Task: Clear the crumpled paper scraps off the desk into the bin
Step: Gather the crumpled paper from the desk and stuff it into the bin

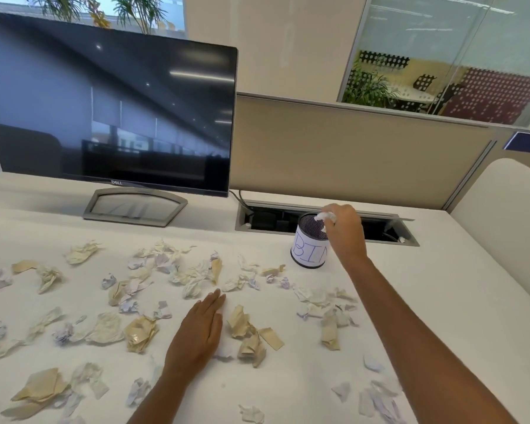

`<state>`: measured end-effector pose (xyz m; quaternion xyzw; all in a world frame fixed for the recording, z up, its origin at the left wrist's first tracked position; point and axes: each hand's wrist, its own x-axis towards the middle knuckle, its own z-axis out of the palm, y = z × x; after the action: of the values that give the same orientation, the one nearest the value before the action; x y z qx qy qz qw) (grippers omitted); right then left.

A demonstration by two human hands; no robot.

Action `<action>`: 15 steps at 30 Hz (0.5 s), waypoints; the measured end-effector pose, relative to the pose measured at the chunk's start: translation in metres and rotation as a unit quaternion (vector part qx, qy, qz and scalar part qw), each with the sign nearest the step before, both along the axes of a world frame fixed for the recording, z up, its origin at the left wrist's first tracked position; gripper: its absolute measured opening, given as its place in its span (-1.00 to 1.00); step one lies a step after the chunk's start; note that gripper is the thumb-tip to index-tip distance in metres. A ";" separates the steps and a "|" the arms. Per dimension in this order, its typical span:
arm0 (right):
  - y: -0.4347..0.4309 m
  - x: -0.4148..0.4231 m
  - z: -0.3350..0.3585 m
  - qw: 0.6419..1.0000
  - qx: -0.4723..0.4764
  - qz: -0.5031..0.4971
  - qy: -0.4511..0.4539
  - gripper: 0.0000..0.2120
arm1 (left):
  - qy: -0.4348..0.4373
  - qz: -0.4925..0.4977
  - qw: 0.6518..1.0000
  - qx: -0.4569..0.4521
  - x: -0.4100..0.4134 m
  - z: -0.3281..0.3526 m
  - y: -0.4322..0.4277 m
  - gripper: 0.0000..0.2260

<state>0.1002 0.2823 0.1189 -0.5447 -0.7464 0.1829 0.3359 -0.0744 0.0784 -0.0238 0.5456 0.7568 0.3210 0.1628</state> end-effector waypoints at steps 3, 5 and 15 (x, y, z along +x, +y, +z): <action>0.009 -0.003 -0.006 0.998 -0.024 0.023 -0.047 -0.67 | 0.039 -0.011 0.999 -0.002 0.000 -0.004 0.000 -0.62; 0.000 0.000 -0.015 0.999 0.004 0.020 -0.037 -0.65 | 0.062 -0.020 0.998 -0.006 -0.001 -0.005 0.001 -0.61; -0.066 0.021 -0.084 0.945 -0.235 0.031 -0.226 -0.43 | 0.127 -0.038 0.990 -0.036 -0.002 -0.006 0.005 -0.35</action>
<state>0.1207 0.2166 0.0347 -0.6115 -0.7551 0.2357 0.0148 -0.0761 0.0836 -0.0297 0.6043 0.7611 0.2153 0.0964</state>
